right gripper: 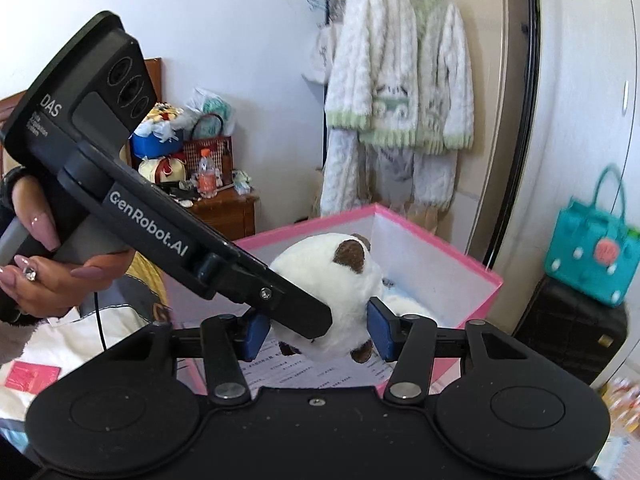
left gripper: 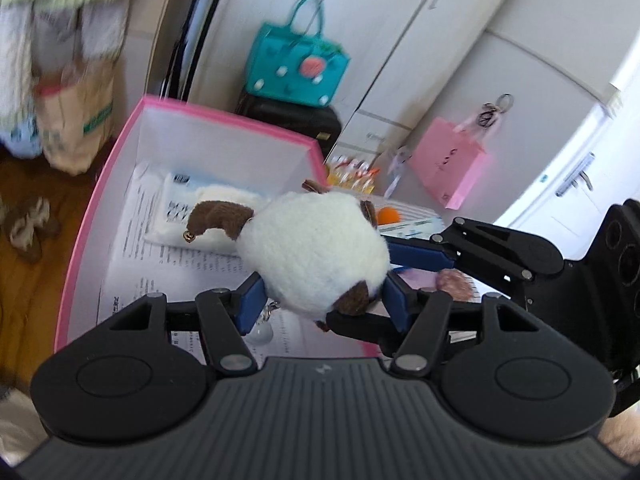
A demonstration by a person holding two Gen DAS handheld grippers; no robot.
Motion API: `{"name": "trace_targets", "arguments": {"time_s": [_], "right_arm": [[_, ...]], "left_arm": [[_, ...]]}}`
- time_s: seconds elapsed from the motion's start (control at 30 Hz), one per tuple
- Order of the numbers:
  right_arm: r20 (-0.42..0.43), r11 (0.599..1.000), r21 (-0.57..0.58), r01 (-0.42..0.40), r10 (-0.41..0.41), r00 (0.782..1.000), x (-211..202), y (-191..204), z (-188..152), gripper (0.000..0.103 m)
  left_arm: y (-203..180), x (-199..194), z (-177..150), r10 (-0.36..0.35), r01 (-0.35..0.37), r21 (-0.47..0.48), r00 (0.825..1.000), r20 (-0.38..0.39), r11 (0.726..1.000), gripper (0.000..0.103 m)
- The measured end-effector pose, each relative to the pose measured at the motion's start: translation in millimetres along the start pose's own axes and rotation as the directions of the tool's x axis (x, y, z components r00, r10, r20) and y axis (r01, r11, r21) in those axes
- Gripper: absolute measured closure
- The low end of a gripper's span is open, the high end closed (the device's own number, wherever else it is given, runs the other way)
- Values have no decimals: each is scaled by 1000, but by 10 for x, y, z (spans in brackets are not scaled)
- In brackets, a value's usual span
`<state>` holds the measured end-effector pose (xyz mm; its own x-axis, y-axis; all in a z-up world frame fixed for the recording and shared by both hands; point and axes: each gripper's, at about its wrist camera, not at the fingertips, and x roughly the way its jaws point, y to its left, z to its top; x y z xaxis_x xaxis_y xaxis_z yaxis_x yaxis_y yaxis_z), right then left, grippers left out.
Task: Organize soft objects
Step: 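Lift the plush cat with the left tool and carry it over the box, then lower the plush cat onto the tissue pack and open the left tool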
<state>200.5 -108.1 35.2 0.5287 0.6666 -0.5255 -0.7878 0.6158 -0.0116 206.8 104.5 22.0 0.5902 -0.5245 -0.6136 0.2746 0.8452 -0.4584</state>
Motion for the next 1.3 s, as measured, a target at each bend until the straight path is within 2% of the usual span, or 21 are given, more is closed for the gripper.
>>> {"name": "trace_targets", "arguments": {"time_s": [0.2, 0.37, 0.7, 0.8, 0.93, 1.0, 1.1, 1.3], "right_arm": [[-84, 999, 36, -3, 6, 996, 386, -177, 10, 48], [-155, 1000, -11, 25, -27, 988, 586, -166, 6, 49], [-292, 993, -105, 52, -81, 953, 783, -160, 22, 51], [-309, 986, -145, 83, -125, 943, 833, -144, 54, 56], [-317, 983, -169, 72, -124, 940, 813, -92, 59, 64], [-321, 984, -162, 73, -122, 939, 818, -91, 53, 65], [-327, 981, -173, 85, -138, 935, 864, -101, 49, 66], [-283, 979, -155, 133, -173, 943, 737, -104, 62, 66]], "left_arm": [[300, 338, 164, 30, -37, -88, 996, -82, 995, 43], [432, 555, 221, 44, -66, -137, 987, -155, 988, 43], [597, 823, 244, 2, -54, -195, 966, -260, 979, 45], [630, 807, 245, -2, -53, -215, 968, -251, 975, 46], [663, 790, 268, -8, -52, -231, 968, -252, 972, 48], [663, 835, 269, 13, -73, -219, 964, -266, 973, 54], [673, 867, 287, -2, -67, -240, 962, -274, 969, 62], [557, 845, 300, 35, -89, -207, 967, -251, 974, 63]]}}
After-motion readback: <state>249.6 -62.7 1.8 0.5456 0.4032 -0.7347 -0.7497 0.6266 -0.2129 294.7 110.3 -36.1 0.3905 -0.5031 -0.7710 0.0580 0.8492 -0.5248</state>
